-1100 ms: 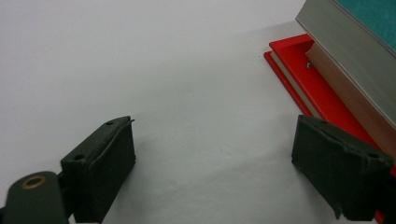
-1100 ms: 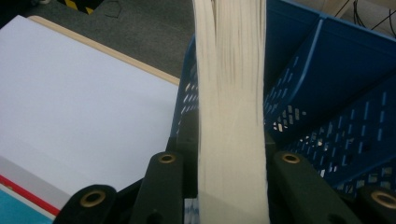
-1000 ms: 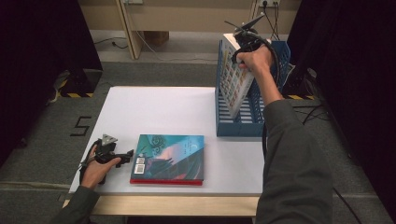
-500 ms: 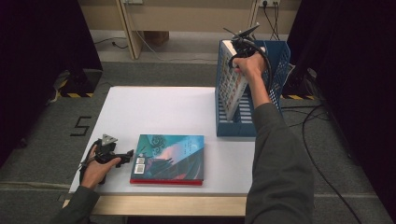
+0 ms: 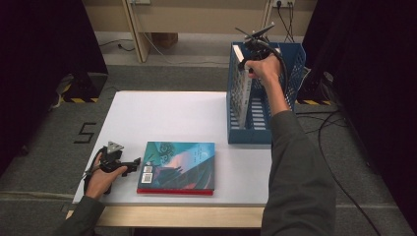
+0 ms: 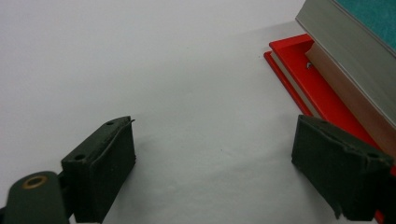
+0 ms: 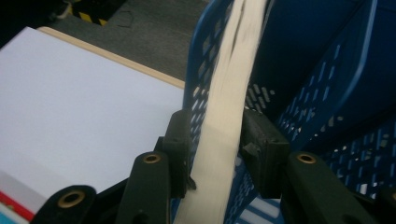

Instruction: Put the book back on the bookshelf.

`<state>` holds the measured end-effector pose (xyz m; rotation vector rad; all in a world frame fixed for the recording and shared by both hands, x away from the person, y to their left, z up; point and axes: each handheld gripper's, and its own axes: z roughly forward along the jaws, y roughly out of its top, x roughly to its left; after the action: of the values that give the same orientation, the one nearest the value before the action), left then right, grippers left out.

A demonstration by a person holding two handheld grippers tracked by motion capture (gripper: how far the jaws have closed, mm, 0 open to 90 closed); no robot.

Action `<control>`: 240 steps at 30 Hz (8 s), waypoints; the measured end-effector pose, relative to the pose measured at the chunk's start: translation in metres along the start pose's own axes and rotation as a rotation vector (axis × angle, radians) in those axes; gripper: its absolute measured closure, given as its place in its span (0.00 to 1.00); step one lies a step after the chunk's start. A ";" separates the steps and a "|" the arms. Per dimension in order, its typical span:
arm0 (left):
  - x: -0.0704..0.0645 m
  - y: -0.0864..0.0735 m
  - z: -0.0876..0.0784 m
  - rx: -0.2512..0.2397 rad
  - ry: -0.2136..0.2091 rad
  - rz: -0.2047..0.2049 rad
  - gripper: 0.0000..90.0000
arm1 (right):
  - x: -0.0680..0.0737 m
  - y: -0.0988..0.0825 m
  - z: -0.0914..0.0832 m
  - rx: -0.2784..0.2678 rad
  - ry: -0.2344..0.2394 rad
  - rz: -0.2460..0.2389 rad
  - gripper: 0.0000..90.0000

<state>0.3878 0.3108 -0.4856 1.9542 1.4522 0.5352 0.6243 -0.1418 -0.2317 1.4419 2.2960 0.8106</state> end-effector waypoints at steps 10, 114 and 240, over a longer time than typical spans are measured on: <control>0.000 0.000 0.000 0.000 0.004 0.000 0.13 | 0.003 -0.021 -0.012 -0.021 0.067 -0.007 0.65; 0.001 0.000 0.000 0.001 -0.003 0.000 0.14 | 0.049 -0.241 -0.028 -0.233 0.283 -0.018 0.33; -0.044 0.004 -0.055 -0.033 -0.114 0.133 0.64 | 0.106 -0.296 0.059 0.031 0.573 0.100 0.29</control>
<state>0.3410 0.2825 -0.4409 2.0309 1.2421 0.4942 0.3962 -0.1279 -0.4553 1.4914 2.6552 1.3725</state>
